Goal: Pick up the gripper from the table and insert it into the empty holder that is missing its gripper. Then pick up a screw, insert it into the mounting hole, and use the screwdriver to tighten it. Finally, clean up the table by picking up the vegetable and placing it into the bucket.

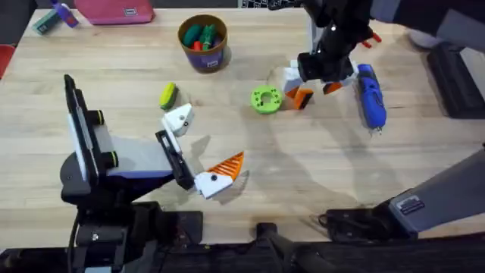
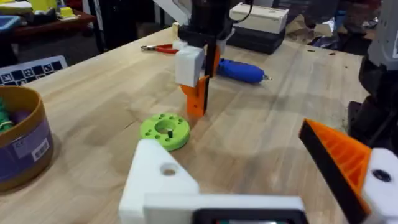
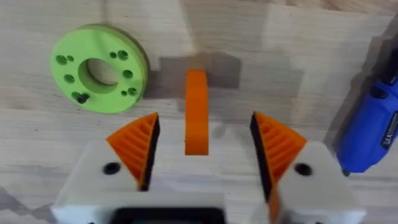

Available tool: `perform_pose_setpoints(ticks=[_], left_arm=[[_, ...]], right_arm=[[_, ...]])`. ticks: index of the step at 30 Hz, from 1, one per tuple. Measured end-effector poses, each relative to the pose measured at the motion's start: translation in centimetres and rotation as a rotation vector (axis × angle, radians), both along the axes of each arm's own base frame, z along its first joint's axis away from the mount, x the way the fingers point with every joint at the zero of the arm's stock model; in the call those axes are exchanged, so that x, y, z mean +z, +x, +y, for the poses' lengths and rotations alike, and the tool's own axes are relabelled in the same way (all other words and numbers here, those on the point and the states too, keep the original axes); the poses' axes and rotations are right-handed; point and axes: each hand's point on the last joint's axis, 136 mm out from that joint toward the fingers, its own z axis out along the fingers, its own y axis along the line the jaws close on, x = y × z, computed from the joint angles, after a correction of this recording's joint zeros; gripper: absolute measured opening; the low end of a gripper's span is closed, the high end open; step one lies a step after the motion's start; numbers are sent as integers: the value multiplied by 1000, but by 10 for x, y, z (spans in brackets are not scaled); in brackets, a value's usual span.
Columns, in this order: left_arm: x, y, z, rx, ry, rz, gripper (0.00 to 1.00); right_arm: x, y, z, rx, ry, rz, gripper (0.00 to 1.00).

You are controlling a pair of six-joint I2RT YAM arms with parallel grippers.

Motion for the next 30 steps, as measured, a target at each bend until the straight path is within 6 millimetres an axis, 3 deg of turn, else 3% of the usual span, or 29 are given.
perform_pose_setpoints(ticks=[10, 24, 26, 30], left_arm=[[0, 0, 0, 0, 0, -1, 985], [0, 0, 0, 0, 0, 0, 985], [0, 0, 0, 0, 0, 0, 985], [0, 0, 0, 0, 0, -1, 985]], right_arm=[[0, 0, 0, -15, 1, -2, 26], [2, 0, 0, -14, 2, -5, 12], [11, -1, 0, -19, 12, -25, 12], [50, -3, 5, -23, 91, -132, 12]])
